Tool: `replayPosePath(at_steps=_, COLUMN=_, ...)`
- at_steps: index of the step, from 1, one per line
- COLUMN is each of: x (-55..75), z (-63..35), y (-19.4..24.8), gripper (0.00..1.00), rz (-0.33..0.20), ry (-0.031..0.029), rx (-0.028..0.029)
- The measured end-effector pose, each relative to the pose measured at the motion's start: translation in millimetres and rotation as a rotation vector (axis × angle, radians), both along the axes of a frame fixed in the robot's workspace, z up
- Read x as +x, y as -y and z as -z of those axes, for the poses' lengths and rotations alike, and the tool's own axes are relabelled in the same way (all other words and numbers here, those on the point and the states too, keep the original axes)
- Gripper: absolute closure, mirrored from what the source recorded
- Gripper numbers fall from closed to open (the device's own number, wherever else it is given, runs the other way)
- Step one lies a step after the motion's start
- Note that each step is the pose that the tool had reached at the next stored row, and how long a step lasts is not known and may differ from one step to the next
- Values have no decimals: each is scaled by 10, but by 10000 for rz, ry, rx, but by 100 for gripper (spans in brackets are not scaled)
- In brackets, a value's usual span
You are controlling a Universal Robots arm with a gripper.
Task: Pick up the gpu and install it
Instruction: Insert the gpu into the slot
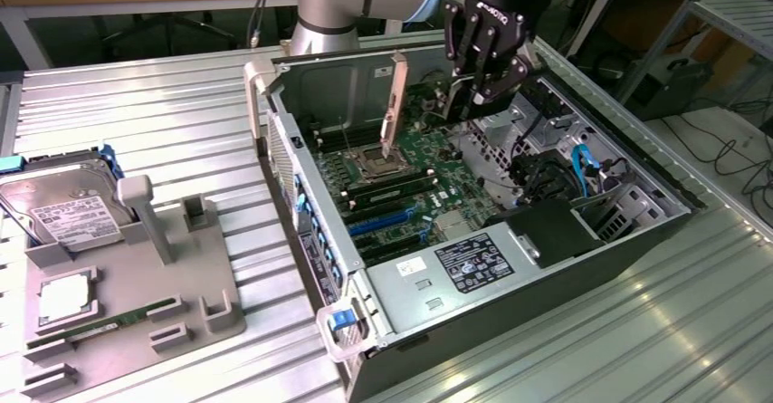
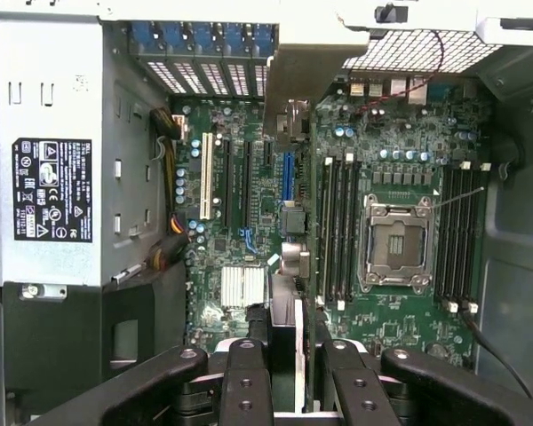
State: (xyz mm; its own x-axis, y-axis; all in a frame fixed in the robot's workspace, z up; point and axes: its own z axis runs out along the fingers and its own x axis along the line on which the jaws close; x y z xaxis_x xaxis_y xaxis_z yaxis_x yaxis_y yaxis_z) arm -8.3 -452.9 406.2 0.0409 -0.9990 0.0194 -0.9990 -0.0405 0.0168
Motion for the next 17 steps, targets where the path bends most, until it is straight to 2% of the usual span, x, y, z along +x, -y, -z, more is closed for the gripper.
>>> replayPosePath(at_steps=17, x=-1, z=66, y=1, gripper=73, rz=0, ry=1, rx=0)
